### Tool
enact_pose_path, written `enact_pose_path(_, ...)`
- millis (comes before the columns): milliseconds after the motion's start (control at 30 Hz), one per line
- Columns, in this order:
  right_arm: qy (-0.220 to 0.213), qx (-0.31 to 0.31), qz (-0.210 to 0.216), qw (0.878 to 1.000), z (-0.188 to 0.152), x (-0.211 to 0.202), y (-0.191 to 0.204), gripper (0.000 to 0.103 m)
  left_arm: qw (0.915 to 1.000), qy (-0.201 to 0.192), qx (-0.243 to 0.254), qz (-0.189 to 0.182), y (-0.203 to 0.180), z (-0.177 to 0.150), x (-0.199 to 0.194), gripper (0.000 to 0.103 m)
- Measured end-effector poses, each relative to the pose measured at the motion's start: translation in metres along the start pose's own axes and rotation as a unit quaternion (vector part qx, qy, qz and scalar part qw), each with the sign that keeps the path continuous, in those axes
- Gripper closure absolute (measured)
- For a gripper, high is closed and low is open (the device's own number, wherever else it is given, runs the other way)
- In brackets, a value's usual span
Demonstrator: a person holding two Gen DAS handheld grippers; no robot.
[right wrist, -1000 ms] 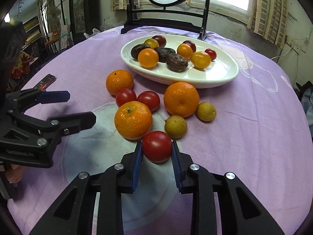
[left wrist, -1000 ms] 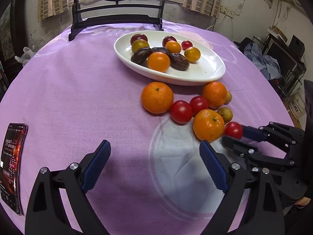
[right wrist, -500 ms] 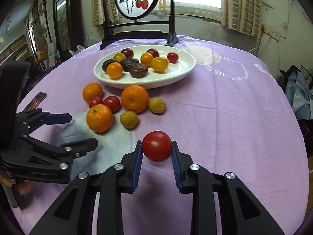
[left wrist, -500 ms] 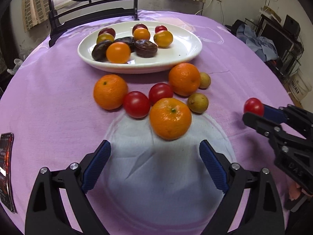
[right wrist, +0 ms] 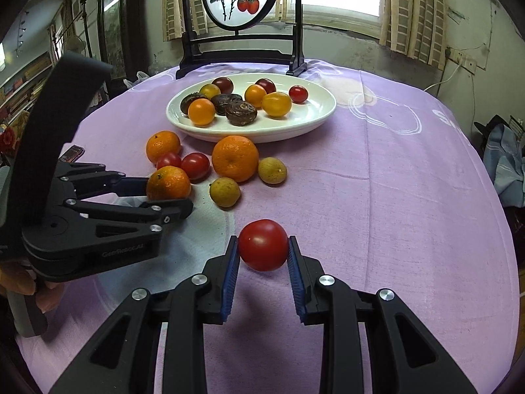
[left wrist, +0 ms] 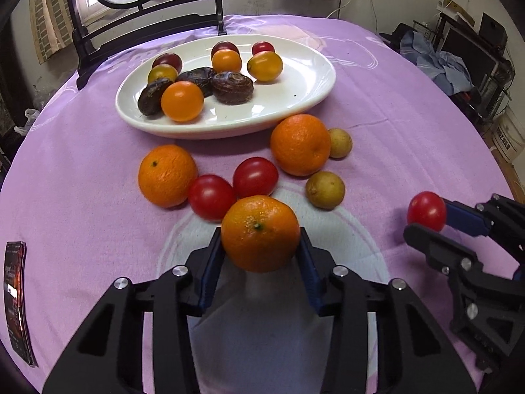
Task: Organize fruits
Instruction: 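Carry the mandarin and red tomato onto the white plate and release both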
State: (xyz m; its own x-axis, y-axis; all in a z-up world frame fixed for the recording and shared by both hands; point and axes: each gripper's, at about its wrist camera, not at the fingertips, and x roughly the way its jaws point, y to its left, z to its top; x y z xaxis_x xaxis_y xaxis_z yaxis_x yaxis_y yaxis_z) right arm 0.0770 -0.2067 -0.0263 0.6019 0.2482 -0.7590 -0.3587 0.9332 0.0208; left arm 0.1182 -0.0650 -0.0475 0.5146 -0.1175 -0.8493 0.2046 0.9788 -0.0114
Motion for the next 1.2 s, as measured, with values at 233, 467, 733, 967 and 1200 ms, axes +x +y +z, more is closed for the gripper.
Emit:
enact_pose_path(233, -0.020, 0.024, 0.025, 0.999, 0.006, -0.011, -0.002, 0.074, 0.9992, -0.024, 0.016, -0.026, 0.012, -0.014, -0.037, 0.061)
enact_pose_path(467, -0.044, 0.012, 0.035, 0.998, 0.041, -0.021, 0.007, 0.074, 0.9973, -0.068, 0.013, -0.024, 0.031, 0.025, -0.063, 0.061)
enact_pose_path(733, -0.052, -0.007, 0.015, 0.998, 0.095, 0.009, 0.010, 0.074, 0.9970, -0.076, -0.016, 0.007, 0.054, 0.096, -0.037, 0.061)
enact_pose_path(967, -0.020, 0.007, 0.002, 1.000, 0.118, 0.055, 0.001, 0.073, 0.9978, -0.054, -0.037, 0.001, 0.065, 0.133, 0.005, 0.061)
enact_pose_path(1200, 0.005, 0.028, 0.003, 1.000, 0.121, 0.085, -0.004, 0.070, 0.9989, -0.030, -0.037, -0.001, 0.059, 0.143, 0.035, 0.059)
